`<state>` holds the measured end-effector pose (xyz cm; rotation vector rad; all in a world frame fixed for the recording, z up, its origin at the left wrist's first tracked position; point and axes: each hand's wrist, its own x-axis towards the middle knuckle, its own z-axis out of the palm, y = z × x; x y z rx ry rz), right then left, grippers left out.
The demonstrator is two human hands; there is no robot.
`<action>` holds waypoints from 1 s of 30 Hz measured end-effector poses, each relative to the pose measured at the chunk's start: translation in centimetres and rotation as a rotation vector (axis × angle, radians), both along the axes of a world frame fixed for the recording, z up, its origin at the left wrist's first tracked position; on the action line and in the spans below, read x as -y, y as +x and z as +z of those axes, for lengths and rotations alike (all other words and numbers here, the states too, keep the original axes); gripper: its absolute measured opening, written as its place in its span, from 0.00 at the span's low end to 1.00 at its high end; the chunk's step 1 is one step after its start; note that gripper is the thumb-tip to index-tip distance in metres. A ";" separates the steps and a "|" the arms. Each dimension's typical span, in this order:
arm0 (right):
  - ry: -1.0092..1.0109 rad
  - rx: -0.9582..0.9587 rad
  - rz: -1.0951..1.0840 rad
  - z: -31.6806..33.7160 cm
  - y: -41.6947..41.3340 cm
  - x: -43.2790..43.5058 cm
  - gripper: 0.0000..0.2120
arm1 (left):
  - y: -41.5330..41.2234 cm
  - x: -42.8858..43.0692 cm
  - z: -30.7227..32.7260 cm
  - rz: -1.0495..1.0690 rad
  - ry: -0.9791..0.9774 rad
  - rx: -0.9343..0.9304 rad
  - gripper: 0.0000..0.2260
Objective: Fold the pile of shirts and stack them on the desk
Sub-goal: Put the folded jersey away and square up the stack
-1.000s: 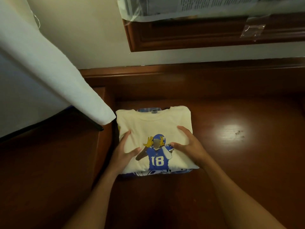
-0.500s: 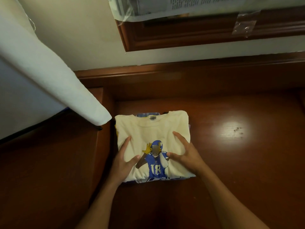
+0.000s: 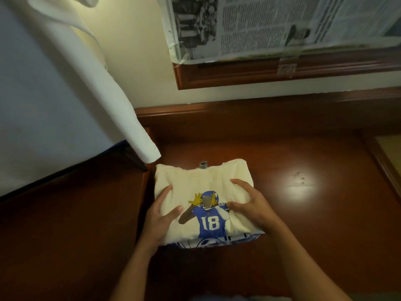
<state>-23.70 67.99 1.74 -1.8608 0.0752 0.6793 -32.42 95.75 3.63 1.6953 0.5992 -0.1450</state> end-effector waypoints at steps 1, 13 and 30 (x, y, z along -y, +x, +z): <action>0.014 0.020 -0.015 1.3 -0.7 0.3 0.30 | -0.5 0.0 1.2 -0.003 -0.008 0.019 0.26; -0.038 0.255 -0.106 9.5 -7.3 2.3 0.33 | -4.3 0.5 7.7 -0.154 0.030 0.219 0.28; -0.105 0.269 -0.329 9.5 -18.4 16.2 0.34 | -7.3 13.8 8.8 -0.463 0.039 0.245 0.29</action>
